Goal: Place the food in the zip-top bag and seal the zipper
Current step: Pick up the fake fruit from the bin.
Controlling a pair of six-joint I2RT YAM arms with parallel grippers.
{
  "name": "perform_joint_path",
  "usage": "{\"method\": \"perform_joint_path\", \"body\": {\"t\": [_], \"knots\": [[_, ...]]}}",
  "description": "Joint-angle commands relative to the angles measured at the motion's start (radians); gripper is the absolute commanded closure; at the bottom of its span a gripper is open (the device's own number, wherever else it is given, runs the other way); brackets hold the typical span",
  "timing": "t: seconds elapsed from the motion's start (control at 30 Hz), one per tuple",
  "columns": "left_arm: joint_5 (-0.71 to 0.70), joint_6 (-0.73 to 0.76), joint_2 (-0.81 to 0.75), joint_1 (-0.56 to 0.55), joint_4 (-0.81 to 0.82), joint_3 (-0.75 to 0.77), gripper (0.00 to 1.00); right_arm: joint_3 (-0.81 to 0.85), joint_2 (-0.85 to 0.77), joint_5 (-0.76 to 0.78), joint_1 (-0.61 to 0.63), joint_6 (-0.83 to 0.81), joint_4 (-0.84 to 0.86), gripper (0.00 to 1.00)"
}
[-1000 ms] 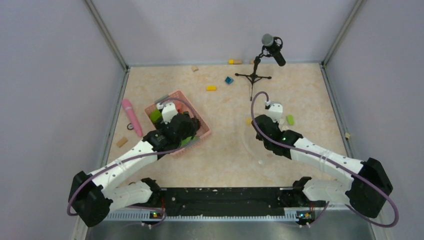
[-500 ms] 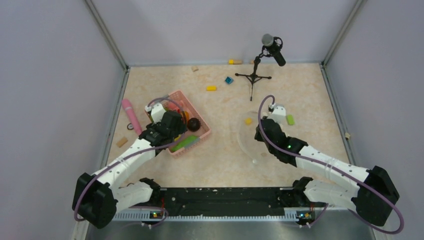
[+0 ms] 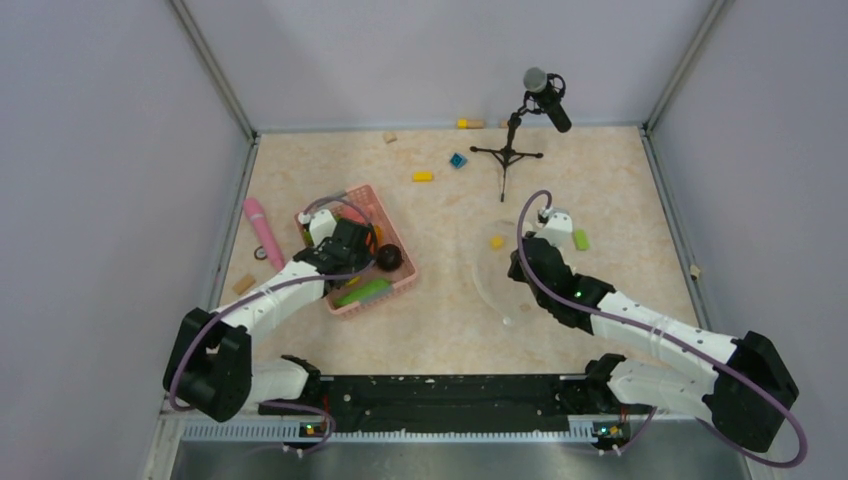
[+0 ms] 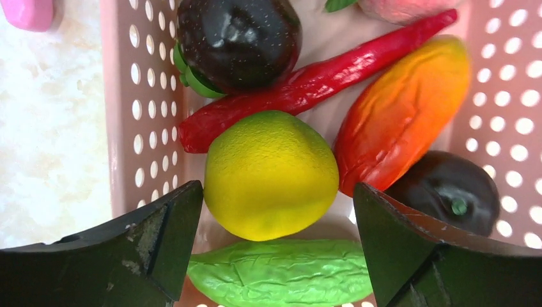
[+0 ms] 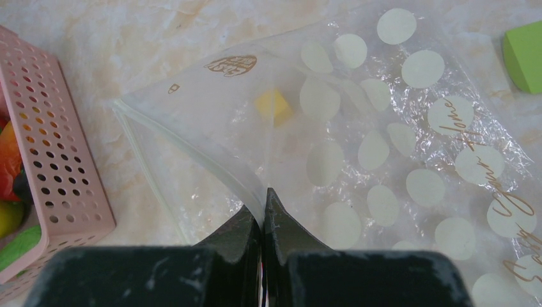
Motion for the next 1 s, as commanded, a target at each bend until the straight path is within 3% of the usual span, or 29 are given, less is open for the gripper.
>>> {"method": "perform_joint_path", "body": {"t": [0.0,0.23,0.7,0.8,0.87,0.97], "knots": [[0.008,-0.014,0.049,0.016,0.012,0.034,0.09,0.004,-0.005,0.027,0.0,0.04,0.021,1.0],[0.032,-0.005,0.082,0.021,0.03,0.041,0.19,0.004,0.003,0.021,0.0,0.039,0.025,1.0],[0.097,0.047,-0.06,0.021,-0.023,0.061,0.68,-0.003,-0.003,-0.02,-0.001,0.03,0.023,1.0],[0.184,0.095,-0.144,0.019,-0.016,0.07,0.79,0.001,-0.008,-0.05,0.0,0.026,0.017,1.0],[0.268,0.138,-0.211,0.018,0.035,0.044,0.82,0.007,-0.011,-0.063,0.0,0.026,0.01,1.0],[0.486,0.229,-0.311,0.016,0.193,-0.012,0.85,0.013,-0.014,-0.077,0.0,0.033,-0.003,1.0]]}}
